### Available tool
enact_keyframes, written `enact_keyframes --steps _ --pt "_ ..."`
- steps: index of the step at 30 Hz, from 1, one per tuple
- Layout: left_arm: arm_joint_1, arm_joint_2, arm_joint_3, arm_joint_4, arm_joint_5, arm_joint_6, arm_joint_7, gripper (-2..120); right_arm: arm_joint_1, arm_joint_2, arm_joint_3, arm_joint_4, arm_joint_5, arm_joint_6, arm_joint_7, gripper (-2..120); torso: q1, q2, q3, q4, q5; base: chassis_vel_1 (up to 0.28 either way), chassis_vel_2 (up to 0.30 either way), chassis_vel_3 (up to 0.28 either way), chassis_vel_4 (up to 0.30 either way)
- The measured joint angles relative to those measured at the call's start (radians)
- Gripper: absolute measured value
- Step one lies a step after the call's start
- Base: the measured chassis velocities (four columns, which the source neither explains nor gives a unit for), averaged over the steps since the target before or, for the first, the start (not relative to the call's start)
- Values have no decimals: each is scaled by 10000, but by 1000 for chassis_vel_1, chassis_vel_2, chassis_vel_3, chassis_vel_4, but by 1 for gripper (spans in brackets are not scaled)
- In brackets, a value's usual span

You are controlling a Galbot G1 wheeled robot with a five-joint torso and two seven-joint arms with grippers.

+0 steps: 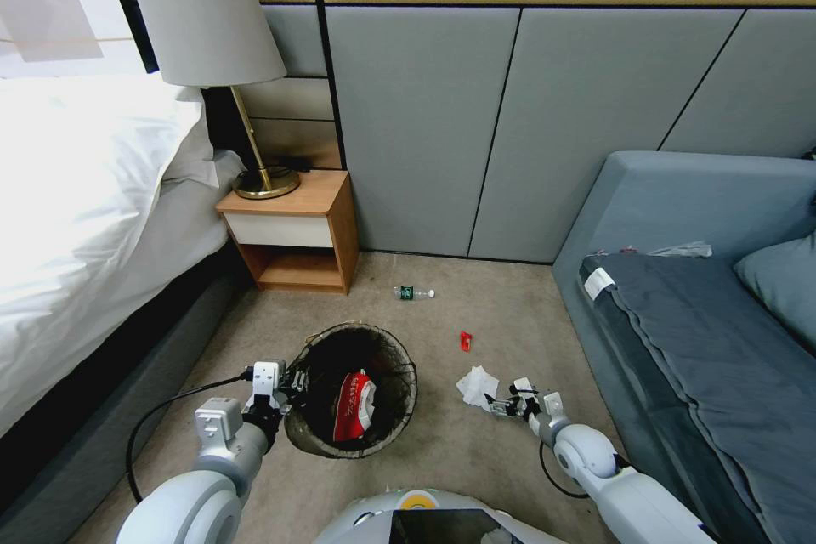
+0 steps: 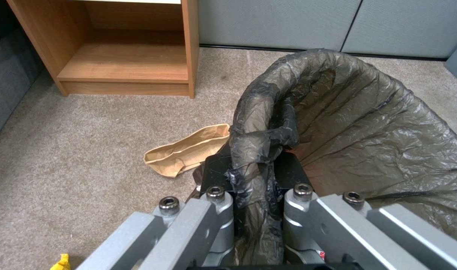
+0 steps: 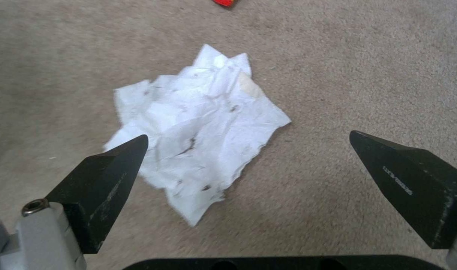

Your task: Pick up the trash bin, then pick up the garbage from the floor and place it into the trash bin.

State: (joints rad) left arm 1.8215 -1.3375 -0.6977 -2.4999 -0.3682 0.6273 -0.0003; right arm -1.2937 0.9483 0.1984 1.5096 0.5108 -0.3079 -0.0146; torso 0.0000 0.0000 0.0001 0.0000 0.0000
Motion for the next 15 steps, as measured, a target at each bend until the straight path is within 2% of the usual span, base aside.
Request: enact_keyframes --steps 15 --pt "88 -32 -2 0 162 -11 95 7 1246 574 -656 -1195 -162 64 -1 100 0 0 -1 1 -1 0 0 0 0"
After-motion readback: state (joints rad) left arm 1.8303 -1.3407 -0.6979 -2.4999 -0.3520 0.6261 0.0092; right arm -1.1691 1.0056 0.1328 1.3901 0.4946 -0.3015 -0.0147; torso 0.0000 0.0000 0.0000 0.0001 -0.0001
